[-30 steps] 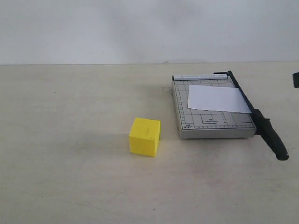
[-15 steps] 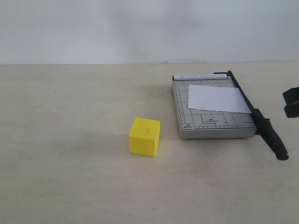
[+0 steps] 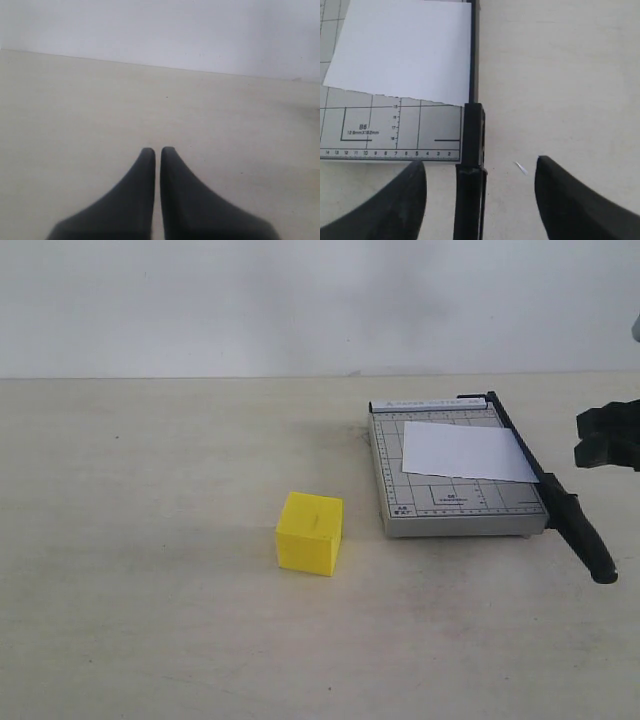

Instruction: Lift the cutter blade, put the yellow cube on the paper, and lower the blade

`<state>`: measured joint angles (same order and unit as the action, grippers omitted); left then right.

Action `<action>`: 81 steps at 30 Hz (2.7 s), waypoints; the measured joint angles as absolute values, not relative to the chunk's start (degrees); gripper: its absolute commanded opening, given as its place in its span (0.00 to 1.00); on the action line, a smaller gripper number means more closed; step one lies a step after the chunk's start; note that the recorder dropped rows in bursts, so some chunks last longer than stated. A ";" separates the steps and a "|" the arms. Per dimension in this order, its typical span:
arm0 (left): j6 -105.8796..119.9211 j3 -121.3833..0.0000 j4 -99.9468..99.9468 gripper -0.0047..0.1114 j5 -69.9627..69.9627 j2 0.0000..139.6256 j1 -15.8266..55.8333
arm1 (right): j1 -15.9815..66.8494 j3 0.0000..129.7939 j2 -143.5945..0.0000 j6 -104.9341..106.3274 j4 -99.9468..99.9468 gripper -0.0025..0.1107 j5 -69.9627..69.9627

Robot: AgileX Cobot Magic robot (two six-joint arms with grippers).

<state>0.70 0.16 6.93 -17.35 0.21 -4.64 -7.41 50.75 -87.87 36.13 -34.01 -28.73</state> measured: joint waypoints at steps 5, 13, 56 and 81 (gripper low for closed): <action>0.70 0.16 6.93 0.08 -17.35 0.21 -4.64 | -7.41 50.75 -84.05 43.48 -39.08 0.56 -26.12; 0.70 0.16 6.93 0.08 -17.35 0.21 -4.64 | 2.51 26.60 -66.51 68.64 -66.67 0.56 8.36; 0.70 0.16 6.93 0.08 -17.35 0.21 -4.64 | 10.34 33.64 -66.00 72.68 -64.03 0.56 36.49; 0.70 0.16 6.93 0.08 -17.35 0.21 -4.64 | 8.48 27.66 -66.00 -0.84 1.70 0.56 14.93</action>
<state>0.70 0.16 6.93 -17.35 0.21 -4.64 8.48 27.66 -66.00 -0.84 1.70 14.93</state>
